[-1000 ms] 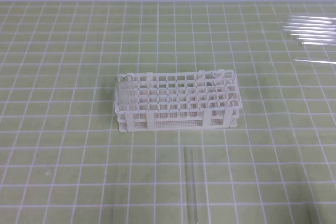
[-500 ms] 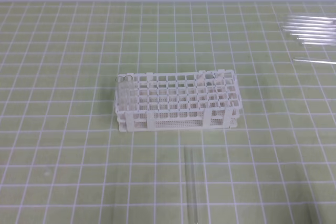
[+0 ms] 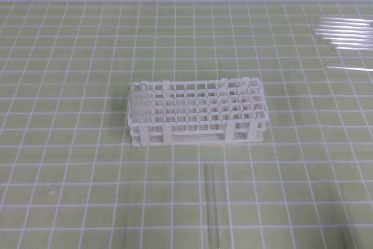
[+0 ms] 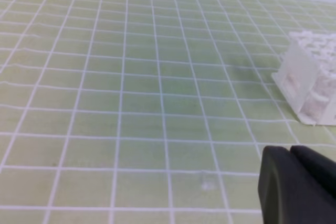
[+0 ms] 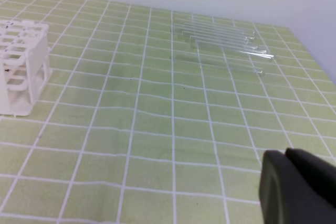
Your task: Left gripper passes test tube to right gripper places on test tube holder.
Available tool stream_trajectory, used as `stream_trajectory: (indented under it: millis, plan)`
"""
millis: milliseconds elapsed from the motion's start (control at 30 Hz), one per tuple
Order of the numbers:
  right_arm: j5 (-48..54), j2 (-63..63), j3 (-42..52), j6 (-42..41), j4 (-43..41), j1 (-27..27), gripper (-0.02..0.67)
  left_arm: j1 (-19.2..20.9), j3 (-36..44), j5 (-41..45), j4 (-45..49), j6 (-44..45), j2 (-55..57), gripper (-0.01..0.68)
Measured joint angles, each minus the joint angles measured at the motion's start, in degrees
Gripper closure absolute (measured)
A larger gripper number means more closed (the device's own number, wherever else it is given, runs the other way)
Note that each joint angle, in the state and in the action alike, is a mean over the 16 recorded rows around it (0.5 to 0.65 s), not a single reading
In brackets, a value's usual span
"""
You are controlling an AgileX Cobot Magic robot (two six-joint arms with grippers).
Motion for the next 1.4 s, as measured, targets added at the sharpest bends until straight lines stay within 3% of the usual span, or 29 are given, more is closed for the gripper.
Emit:
stream_trajectory:
  millis: [500,867,1133,1400]
  plan:
    - [0.0,0.0,0.0,0.0,0.0,0.0,0.666,0.0,0.1,-9.1,-31.4,-0.1,-0.3,0.676]
    - [0.0,0.0,0.0,0.0,0.0,0.0,0.666,0.0,-0.1,-14.3,-36.4,-0.2,-0.3,0.676]
    - [0.0,0.0,0.0,0.0,0.0,0.0,0.666,0.0,-4.0,-7.2,-38.7,1.0,2.4,0.676]
    - [0.0,0.0,-0.1,0.0,0.0,0.0,0.666,0.0,-19.6,13.7,-37.2,10.1,18.2,0.675]
